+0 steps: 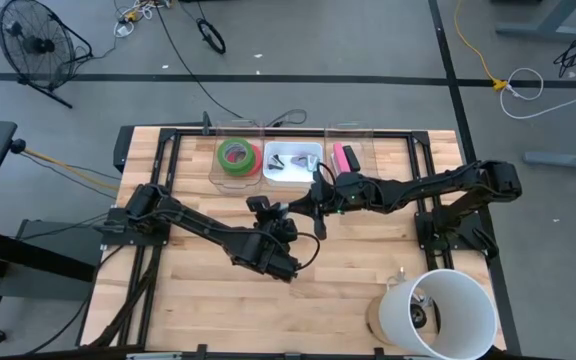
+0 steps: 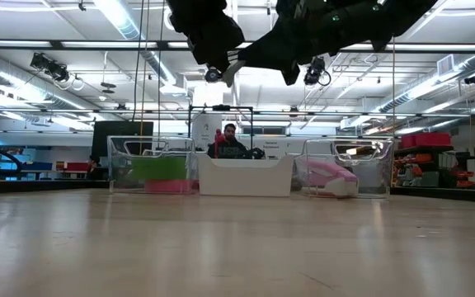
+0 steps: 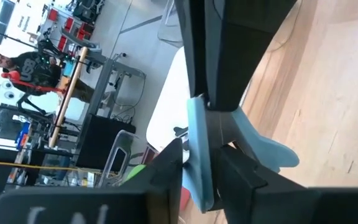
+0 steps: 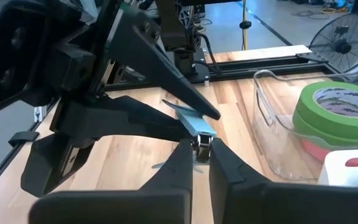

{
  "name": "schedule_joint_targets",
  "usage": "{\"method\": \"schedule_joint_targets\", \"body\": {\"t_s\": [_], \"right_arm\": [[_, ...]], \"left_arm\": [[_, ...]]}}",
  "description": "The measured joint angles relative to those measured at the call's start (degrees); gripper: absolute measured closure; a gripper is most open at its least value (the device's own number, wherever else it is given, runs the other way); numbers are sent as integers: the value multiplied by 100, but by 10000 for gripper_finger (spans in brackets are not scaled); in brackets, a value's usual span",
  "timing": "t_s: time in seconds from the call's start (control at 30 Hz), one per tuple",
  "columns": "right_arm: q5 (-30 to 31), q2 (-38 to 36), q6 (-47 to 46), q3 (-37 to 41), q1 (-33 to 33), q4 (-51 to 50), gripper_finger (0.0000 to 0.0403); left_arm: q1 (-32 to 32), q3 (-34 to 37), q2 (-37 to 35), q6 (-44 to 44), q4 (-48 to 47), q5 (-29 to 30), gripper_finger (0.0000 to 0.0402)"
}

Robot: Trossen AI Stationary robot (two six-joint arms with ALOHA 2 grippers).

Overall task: Pick and place Stapler, Stapler remover, tape
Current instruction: Put the blue staple remover into the white bin

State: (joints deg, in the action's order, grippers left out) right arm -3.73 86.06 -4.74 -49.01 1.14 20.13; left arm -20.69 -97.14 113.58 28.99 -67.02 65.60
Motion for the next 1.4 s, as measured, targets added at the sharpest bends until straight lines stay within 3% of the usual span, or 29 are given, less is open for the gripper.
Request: {"method": "schedule_joint_targets", "body": {"t_s": [0.17,0.53,0.8,1.13,1.4], "right_arm": [[-25,2,25,-1,123,-55,391],[-54,15,-25,-2,744,-394,392],[-53,15,60,-113,1650,-398,392],[-33,15,11,-453,2760,-861,392],[-290,206,-12,-466,2963,-1259,392]], "left_arm": [[2,0,0,15,-156,42,295],[-9,-2,0,923,-1350,90,306],[-50,-4,0,1931,-2260,-578,306],[-261,-2,0,2126,-2296,-409,306],[-254,-2,0,2145,-2217,-168,305]]}}
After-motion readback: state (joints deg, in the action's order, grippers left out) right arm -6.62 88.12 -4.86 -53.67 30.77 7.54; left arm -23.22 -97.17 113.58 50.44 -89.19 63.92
